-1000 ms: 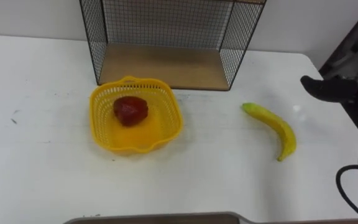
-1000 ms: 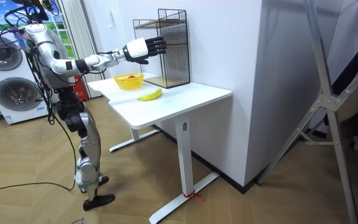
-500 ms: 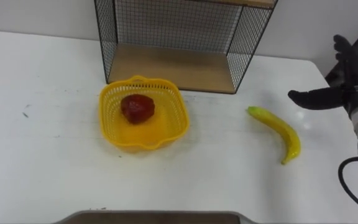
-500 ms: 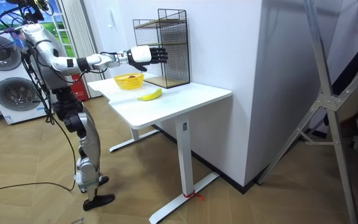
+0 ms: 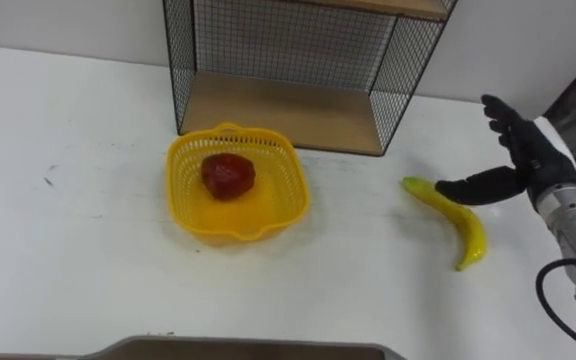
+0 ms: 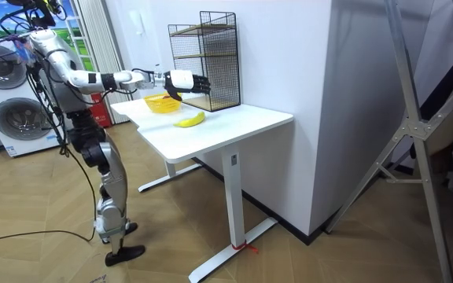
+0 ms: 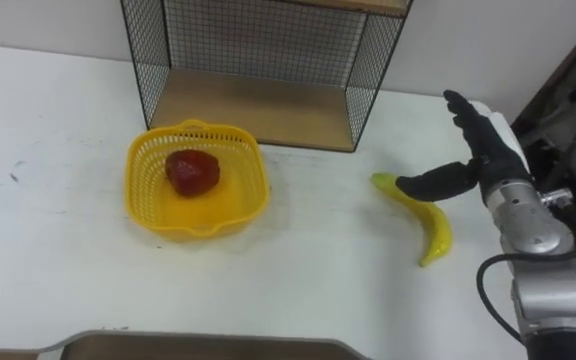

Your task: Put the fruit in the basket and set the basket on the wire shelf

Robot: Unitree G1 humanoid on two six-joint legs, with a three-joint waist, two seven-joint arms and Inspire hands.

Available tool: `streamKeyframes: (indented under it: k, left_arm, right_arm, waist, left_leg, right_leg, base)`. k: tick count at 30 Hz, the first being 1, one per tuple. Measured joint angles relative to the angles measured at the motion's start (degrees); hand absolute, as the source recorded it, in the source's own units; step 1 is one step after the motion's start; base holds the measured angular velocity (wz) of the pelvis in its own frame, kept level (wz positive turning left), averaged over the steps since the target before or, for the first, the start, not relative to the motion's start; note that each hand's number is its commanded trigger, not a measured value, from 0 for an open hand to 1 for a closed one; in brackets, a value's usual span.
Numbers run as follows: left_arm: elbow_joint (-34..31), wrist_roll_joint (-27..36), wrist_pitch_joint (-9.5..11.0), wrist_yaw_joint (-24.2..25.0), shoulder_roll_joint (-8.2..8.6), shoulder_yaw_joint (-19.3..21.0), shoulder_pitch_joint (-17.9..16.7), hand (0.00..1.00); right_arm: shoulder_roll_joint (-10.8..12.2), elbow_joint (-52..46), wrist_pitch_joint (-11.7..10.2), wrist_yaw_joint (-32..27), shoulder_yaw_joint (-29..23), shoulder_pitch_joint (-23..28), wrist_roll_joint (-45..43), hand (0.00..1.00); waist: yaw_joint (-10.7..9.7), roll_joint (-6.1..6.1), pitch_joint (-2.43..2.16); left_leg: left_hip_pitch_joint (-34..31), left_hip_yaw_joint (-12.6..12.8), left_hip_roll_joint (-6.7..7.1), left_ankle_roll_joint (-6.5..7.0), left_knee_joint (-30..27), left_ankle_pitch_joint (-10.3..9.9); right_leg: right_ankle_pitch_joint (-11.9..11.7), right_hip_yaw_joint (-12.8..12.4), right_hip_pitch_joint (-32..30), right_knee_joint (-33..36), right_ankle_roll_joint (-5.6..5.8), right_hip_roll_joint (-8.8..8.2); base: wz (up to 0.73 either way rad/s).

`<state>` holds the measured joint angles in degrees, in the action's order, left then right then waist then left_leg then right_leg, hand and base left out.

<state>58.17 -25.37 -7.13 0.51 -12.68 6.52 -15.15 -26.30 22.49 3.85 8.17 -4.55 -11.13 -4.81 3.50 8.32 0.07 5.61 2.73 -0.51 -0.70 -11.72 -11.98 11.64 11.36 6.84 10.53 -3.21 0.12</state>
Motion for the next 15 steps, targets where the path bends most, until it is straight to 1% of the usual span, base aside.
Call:
streamKeyframes:
  k: [3,5,8,10,13,15]
  left_arm:
    - [0.0,0.0,-0.2,0.1,0.0,0.0,-0.1,0.0]
    - [0.0,0.0,-0.4,0.1,0.0,0.0,-0.1,0.0]
    - [0.2,-0.1,-0.5,0.1,0.0,0.0,-0.1,0.0]
    - [1.1,-0.2,-0.5,0.1,0.04,0.0,-0.1,0.0]
    - [1.9,-0.2,-0.6,0.1,0.07,0.0,-0.2,0.0]
    - [2.1,-0.2,-0.4,0.1,0.07,0.0,-0.1,0.0]
  right_arm:
    - [0.0,2.2,0.1,0.8,0.7,0.0,0.0,0.0]
    - [0.0,3.8,0.2,0.8,0.8,0.0,0.0,0.0]
    - [0.0,6.1,0.5,0.8,0.8,0.0,0.3,0.0]
    - [0.0,8.0,0.5,0.8,0.8,-0.1,0.9,0.0]
    - [0.0,13.0,0.5,0.8,0.9,-1.5,3.0,0.0]
    - [0.0,15.7,0.5,0.8,0.9,-2.9,3.5,0.0]
  waist:
    - [0.0,-0.38,0.26]
    - [0.0,-0.53,0.31]
    - [0.1,-0.63,0.09]
    - [0.2,-0.82,-0.21]
    - [0.3,-1.18,-0.33]
    - [0.1,-1.46,-0.22]
  left_leg:
    - [-0.1,0.0,0.03,0.01,0.1,0.0]
    - [-0.2,0.0,0.06,0.01,0.1,0.0]
    - [-0.4,-0.1,0.08,0.01,0.0,0.0]
    - [-0.3,-0.4,0.12,0.01,0.2,0.0]
    - [0.1,-0.5,0.1,0.01,0.4,0.0]
    - [0.1,-0.6,0.08,0.01,0.5,0.0]
  right_leg:
    - [0.0,0.1,0.0,-0.1,0.0,-0.02]
    - [0.0,0.1,0.1,-0.2,0.01,-0.04]
    - [0.0,0.3,0.1,-0.6,0.02,-0.02]
    - [0.0,0.4,0.2,-0.7,0.01,-0.02]
    - [0.0,0.4,0.7,-0.7,0.01,0.02]
    - [0.0,0.4,0.7,-0.7,0.01,0.04]
  base:
    - [0.0]
    - [0.0]
    - [0.01]
    - [0.03]
    - [0.0]
    - [0.0]
